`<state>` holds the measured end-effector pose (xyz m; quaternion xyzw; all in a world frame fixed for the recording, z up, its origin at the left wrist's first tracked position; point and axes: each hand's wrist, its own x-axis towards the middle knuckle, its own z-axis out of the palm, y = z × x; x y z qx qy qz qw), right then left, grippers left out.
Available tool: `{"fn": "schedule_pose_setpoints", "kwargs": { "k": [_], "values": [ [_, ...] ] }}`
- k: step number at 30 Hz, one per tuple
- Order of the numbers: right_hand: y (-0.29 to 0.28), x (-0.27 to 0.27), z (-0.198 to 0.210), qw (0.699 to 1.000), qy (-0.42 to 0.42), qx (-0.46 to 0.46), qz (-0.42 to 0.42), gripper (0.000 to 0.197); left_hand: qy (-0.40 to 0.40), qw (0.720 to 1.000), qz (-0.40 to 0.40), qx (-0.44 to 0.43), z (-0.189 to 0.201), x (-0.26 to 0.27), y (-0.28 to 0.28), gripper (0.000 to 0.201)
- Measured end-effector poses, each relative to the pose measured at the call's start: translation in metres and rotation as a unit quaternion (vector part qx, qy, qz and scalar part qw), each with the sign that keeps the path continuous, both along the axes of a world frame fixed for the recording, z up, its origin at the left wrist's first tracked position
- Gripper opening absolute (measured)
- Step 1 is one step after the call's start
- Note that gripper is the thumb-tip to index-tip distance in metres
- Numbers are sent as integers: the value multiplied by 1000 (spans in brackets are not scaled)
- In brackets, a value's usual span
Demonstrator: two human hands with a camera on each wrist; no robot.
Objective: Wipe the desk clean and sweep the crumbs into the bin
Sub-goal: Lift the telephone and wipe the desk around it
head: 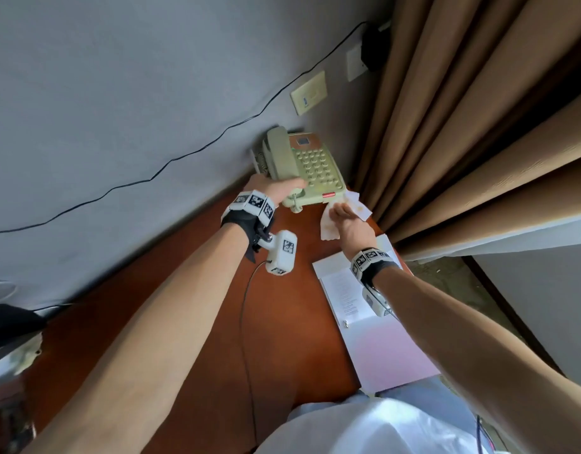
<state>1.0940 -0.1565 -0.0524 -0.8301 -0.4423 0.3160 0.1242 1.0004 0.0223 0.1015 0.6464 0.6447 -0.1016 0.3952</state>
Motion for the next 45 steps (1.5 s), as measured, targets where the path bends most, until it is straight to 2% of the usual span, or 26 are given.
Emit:
{"fn": "schedule_pose_setpoints", "kwargs": {
  "k": [2,3,6,8,11,15,18,21,23,25,27,28,30,32,33,35,37,39,41,43,45],
  "values": [
    [-7,2,4,999,-18,35,15,67,7,1000,8,29,-1,-27,-5,52],
    [-8,3,7,999,-24,35,21,67,16,999,-3,37,-4,-45,-8,55],
    [-3,7,7,999,-27,26,34,66,88,990,-34,104,-23,-92,-12,90],
    [0,10,7,998,-36,20,39,64,121,985,-34,121,-36,-125,-18,101],
    [12,15,5,994,-81,13,78,65,99,989,21,111,-53,-169,-27,100],
    [55,23,-4,976,-171,-45,127,83,40,989,133,49,-60,-198,-35,86],
    [105,38,-4,982,-160,-27,93,85,35,984,176,15,-72,-217,-38,100],
    [159,57,8,985,-152,-11,86,72,17,981,195,9,-87,-232,-33,116],
    [182,55,11,982,-161,-10,95,68,-2,978,208,18,-95,-243,-28,119],
    [182,33,5,980,-158,0,119,73,-10,977,211,21,-97,-250,-24,111],
    [151,-10,2,970,-158,6,187,80,-18,980,199,24,-95,-253,-20,100],
    [129,-32,-1,957,-157,13,242,83,-25,981,189,30,-92,-252,-19,96],
    [85,-63,-3,940,-103,50,321,89,-48,984,166,37,-85,-250,-17,81],
    [70,-63,-2,916,-85,63,388,87,-65,985,155,29,-84,-249,-15,63],
    [78,-53,-2,919,-85,36,384,77,-69,985,155,29,-86,-250,-14,62],
    [119,-24,11,957,-86,38,274,43,-73,984,160,29,-90,-252,-14,67],
    [171,2,16,959,-148,82,229,41,-79,983,165,27,-94,-253,-15,61],
    [207,9,25,962,-174,83,195,46,-85,984,156,26,-97,-253,-16,52],
    [216,-8,27,970,-165,51,174,54,-84,985,148,26,-96,-253,-16,52],
    [187,-40,26,962,-149,31,226,68,-83,985,146,22,-97,-254,-15,54],
    [136,-62,14,939,-99,72,321,79,-85,986,143,22,-96,-254,-15,52]
  ]
}}
